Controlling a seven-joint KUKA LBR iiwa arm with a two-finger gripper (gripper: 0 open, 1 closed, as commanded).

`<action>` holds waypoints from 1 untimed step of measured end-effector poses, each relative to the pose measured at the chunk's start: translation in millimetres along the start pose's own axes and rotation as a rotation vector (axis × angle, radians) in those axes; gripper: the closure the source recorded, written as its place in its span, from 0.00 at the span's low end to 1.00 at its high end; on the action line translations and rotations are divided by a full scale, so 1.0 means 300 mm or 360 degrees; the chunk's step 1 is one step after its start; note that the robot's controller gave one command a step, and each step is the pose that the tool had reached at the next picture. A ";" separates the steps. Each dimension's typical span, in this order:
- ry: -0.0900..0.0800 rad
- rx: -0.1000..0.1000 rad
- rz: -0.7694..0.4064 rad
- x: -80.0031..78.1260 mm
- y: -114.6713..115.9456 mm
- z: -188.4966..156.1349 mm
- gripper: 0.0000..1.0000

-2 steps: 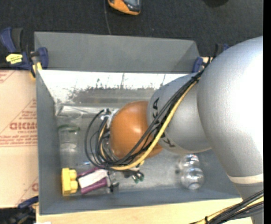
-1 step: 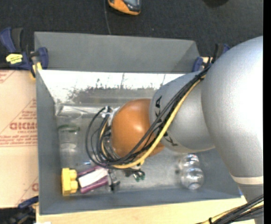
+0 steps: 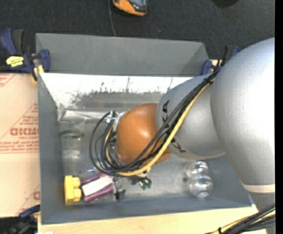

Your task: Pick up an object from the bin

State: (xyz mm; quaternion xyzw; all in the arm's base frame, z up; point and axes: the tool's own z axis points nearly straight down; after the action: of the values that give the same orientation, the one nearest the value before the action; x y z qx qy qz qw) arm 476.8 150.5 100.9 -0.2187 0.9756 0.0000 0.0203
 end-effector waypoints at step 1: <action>0.0000 0.0000 0.0005 0.000 -0.001 0.000 1.00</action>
Offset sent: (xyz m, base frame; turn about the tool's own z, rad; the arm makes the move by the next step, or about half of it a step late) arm 0.0000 -0.0001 0.0032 0.0021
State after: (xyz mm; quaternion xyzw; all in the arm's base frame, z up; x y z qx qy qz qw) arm 476.8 150.3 101.0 -0.2173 0.9759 0.0002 0.0202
